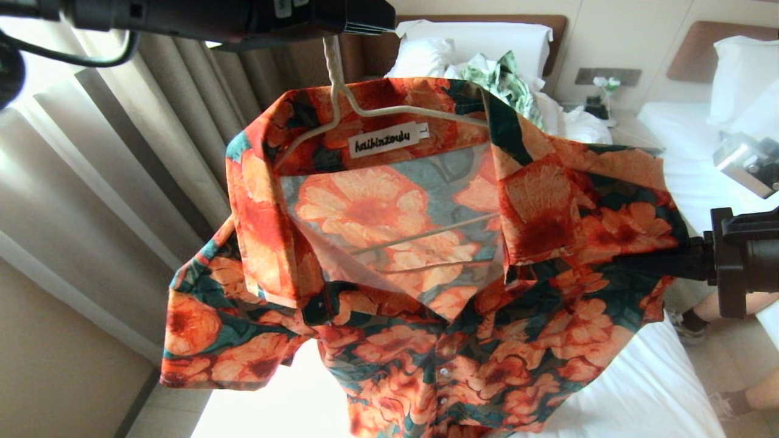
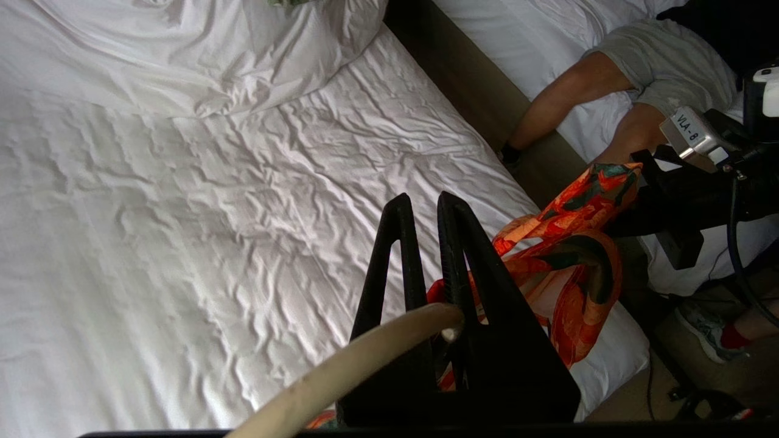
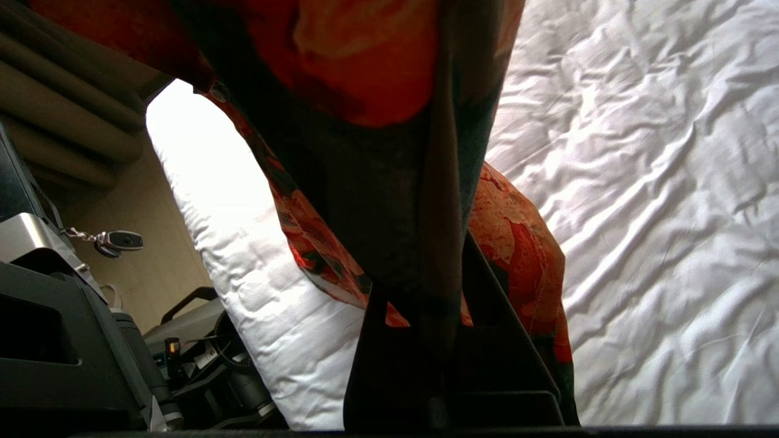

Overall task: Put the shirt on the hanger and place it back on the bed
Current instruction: Take the clothes hanger out of the clothes

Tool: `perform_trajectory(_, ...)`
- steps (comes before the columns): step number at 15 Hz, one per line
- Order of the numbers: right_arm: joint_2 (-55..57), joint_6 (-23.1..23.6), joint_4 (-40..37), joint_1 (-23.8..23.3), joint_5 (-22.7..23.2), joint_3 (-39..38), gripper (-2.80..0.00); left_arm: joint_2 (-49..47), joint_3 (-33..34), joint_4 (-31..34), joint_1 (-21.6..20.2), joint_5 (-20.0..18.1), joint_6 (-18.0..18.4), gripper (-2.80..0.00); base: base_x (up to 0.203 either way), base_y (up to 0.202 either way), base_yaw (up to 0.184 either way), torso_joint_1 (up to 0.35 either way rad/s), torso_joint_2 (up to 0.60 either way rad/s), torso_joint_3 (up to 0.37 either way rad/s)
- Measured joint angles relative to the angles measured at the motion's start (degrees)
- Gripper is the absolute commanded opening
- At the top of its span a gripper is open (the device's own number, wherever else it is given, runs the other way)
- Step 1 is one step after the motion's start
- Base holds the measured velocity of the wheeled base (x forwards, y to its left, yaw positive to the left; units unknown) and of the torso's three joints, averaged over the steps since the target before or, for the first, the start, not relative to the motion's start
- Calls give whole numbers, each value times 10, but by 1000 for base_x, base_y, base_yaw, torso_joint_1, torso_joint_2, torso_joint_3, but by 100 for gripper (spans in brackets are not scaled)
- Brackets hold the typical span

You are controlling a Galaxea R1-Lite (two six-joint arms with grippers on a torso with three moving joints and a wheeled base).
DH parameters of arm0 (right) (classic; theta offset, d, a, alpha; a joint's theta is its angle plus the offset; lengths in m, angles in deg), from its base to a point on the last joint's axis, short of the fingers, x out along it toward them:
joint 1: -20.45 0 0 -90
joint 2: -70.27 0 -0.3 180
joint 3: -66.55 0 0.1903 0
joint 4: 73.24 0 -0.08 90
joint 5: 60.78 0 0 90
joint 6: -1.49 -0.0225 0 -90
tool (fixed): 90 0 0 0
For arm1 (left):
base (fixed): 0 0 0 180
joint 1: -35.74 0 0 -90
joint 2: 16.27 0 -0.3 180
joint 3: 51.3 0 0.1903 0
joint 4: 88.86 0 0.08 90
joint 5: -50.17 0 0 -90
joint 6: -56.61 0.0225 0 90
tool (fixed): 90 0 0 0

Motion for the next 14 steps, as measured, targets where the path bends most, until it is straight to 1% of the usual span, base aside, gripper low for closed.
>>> perform_trajectory(3,-4,-6,1,-14,5,-1,-280,0,0,0,0,0,0,-280,0,0,0,0,0,0)
perform_trajectory(10,-7,-8,2,-29,10,-3,-280,-1,0,-1,-1,-1,0,-280,0,0,0,0,0,0)
perform_trajectory(11,-8,-8,3,-29,10,-3,0,-2,0,-1,-1,-2,0,-280,0,0,0,0,0,0)
perform_trajectory(14,-13,-9,1,-29,10,-3,0,-1,0,0,0,-1,1,-280,0,0,0,0,0,0)
